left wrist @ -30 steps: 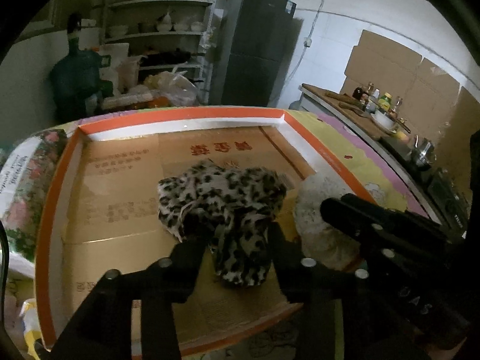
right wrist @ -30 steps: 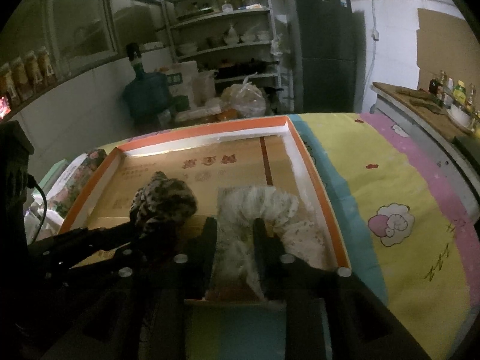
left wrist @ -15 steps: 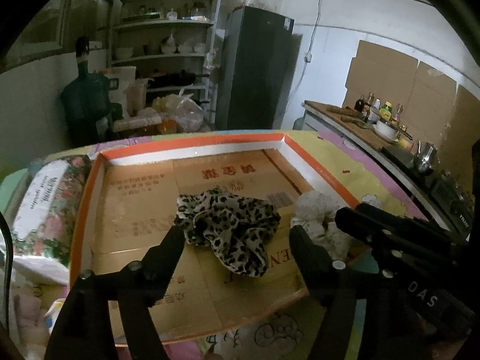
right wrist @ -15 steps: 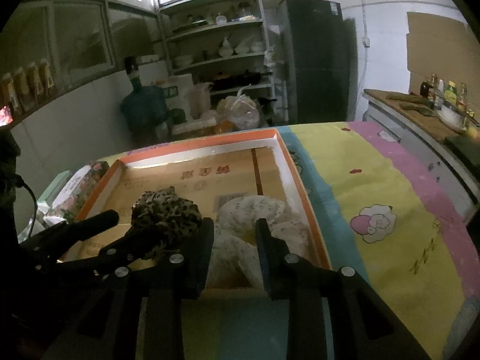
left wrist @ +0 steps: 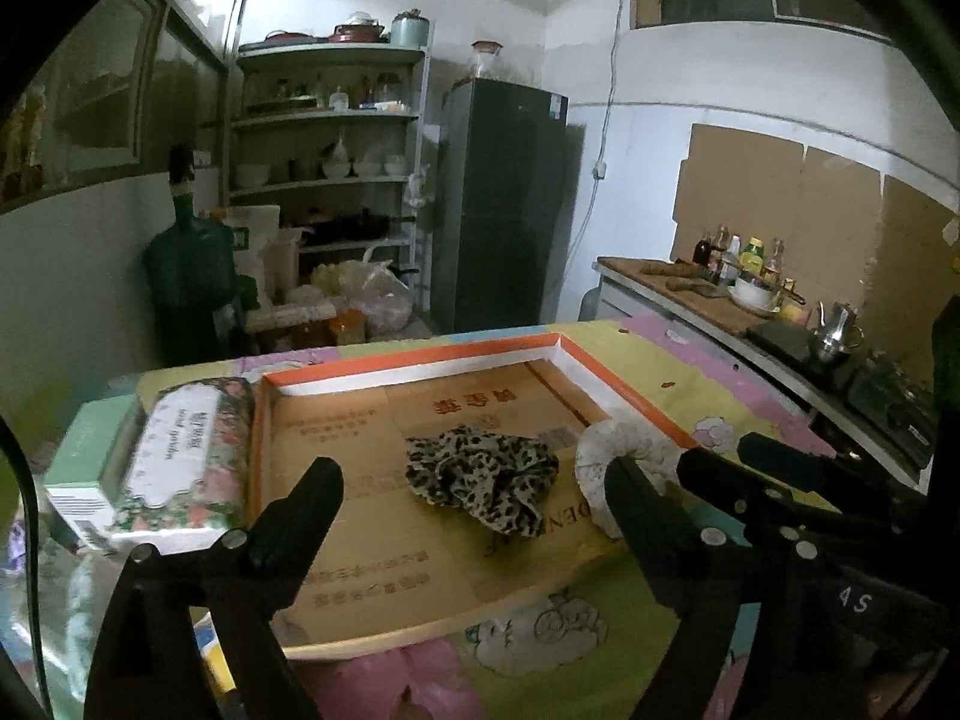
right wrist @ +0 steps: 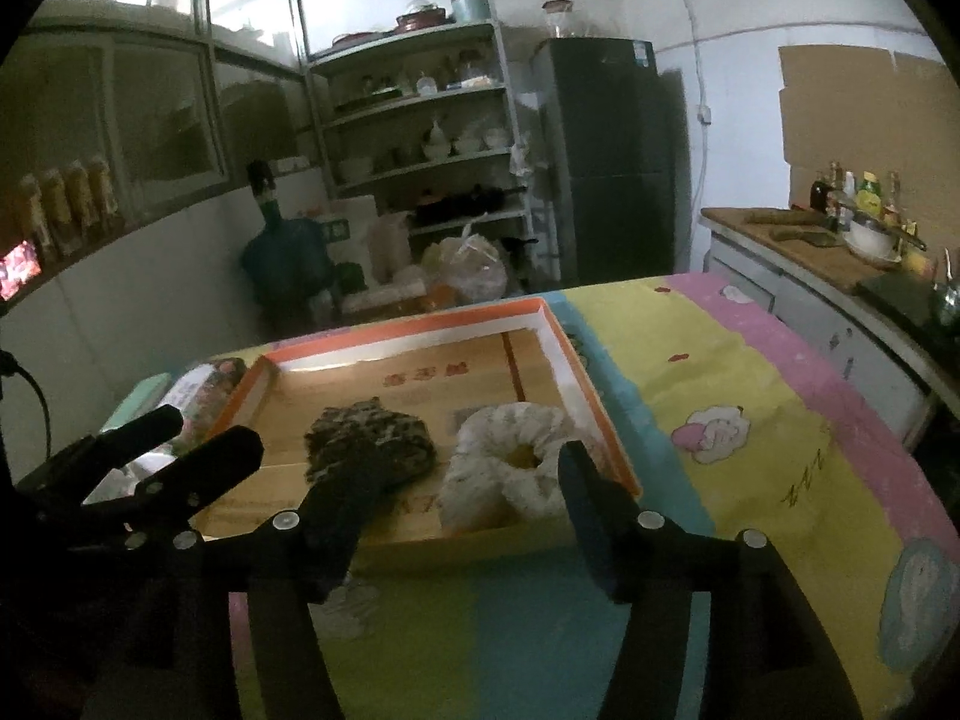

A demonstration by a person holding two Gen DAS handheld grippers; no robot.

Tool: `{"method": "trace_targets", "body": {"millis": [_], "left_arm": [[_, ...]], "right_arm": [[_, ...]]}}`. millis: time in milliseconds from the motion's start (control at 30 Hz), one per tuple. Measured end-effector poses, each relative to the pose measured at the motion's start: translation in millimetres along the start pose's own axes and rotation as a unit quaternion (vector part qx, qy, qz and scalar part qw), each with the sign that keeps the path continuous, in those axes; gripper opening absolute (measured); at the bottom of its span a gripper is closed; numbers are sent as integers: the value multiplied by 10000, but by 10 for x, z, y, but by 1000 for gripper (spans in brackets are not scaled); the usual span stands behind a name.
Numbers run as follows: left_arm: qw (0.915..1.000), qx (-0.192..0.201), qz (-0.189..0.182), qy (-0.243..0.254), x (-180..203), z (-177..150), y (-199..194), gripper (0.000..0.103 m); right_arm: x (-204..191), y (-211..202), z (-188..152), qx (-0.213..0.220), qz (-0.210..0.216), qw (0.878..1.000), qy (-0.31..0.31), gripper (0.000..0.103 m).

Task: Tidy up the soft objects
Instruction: 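Open both tools to release the two cloths inside the box, then move both tools back toward the remaining items on the bed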

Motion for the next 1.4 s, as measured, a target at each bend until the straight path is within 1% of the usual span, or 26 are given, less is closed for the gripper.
{"method": "trace_targets", "body": {"millis": [100, 400, 567, 667, 800, 1033, 1400], "left_arm": [[10000, 4, -31, 0, -63, -19, -117, 89], [9999, 71, 87, -59, -369, -116, -429, 89], [9997, 205, 67, -119, -524, -157, -645, 89], [9994, 297, 156, -125, -646, -180, -761, 89], [9990, 355, 243, -156, -814, -214, -899, 89], [9987, 198, 333, -320, -1128, -319, -1042, 84], [9947, 197, 789, -625, -1669, -481, -1268, 84]], "right_arm": [[-69, -114, -30, 103, -55, 9999, 26, 73], [-402, -372, -137, 258, -49, 9997, 7, 74], [-586, -470, -172, 325, -91, 9994, -12, 74], [-711, -502, -193, 343, -78, 9994, -37, 74], [-866, -507, -265, 311, -111, 9994, -41, 74], [-1158, -506, -379, 180, 47, 9998, -38, 74], [-1592, -465, -423, 77, 254, 9993, -268, 74]]}}
Point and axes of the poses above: each gripper's, at about its wrist camera, not at the fingertips, and y roughly the way its jaws point, x to its right, z to its top, the point moved 9 cm from there along y, roughly the way its jaws point, and after that the axes turned 4 degrees about -y, right-handed, at the moved point
